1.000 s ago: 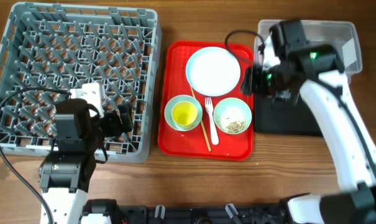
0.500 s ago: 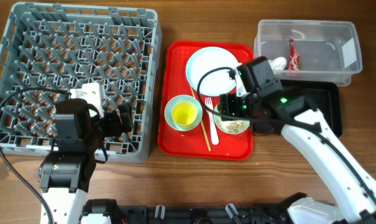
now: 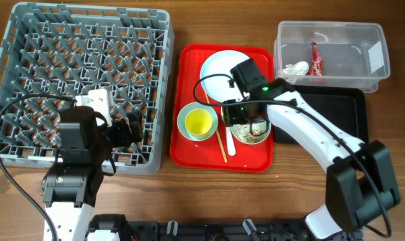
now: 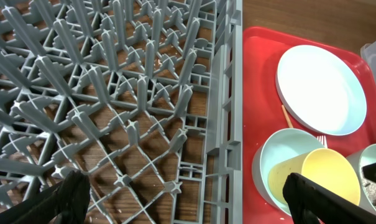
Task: Sort waste into correct bins and load items into the dishwasher rack
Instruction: 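Grasp the light-blue rice bowl with the right gripper and lift it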
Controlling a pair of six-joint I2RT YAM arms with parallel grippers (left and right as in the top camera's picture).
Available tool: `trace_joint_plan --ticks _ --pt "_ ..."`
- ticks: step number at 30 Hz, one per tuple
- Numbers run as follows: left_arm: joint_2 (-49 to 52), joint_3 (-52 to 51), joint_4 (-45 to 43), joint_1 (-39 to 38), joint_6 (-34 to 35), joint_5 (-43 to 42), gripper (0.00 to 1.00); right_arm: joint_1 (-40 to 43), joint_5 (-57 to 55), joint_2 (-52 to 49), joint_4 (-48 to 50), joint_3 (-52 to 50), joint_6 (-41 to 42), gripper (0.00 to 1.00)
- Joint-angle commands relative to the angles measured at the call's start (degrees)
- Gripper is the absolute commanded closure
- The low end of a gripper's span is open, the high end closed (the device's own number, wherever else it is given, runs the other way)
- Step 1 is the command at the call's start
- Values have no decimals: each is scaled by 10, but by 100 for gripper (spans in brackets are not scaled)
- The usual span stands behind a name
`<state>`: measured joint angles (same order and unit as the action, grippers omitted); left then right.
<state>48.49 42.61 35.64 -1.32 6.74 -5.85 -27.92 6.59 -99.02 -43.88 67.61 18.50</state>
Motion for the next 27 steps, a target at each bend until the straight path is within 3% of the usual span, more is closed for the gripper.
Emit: trace_joint_plan --ticks 1,4,8,12,17,21,27 --pt "1 11 -2 5 1 -5 0 -25 0 -31 12 -6 13 38" --pt "1 11 -2 5 1 -5 0 -37 -28 -50 11 -6 59 42" --pt "1 11 -2 5 1 -5 0 -37 -26 -70 8 -6 102 62" --pt "1 11 -2 5 1 -5 0 -37 -28 -79 4 -6 120 69" --pt "1 11 -2 5 1 -5 0 -37 -28 -86 -5 -6 132 89" --pt "1 11 -2 5 1 -5 0 -37 -33 -86 -10 -6 137 96" --pt "1 11 -2 5 1 -5 0 -37 -39 -85 -17 -3 146 96"
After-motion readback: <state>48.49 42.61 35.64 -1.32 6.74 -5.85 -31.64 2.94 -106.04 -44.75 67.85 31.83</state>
